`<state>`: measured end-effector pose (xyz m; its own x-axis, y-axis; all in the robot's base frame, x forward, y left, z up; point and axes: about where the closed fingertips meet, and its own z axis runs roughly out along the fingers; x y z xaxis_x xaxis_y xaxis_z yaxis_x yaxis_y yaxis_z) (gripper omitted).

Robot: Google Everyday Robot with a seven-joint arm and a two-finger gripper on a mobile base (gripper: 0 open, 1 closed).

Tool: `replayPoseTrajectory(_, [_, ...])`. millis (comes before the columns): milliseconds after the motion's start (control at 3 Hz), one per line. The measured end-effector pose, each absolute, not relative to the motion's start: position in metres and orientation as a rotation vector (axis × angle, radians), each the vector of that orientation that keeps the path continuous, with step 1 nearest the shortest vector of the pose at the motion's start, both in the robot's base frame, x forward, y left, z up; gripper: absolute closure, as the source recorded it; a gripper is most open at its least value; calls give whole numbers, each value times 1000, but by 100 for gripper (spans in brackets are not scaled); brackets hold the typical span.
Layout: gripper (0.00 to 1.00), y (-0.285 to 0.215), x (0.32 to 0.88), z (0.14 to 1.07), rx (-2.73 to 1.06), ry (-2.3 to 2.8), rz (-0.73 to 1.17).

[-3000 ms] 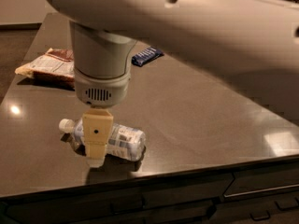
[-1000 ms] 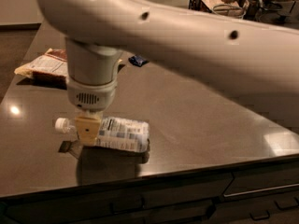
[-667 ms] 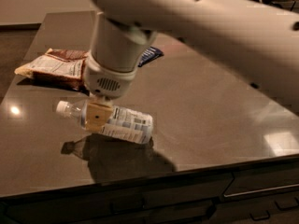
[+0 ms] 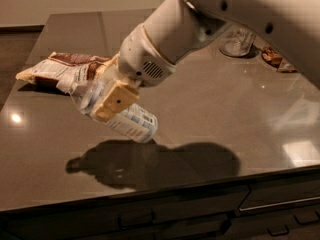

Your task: Place blue plastic bottle upright

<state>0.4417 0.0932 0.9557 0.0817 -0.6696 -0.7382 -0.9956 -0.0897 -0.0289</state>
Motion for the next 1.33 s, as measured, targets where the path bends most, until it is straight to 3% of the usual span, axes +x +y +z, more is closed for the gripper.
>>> replayPoseTrajectory(667, [100,83,449,988,-1576,1356,995])
replayPoseTrajectory(1333, [100,79,454,986,-1406,1147,1090])
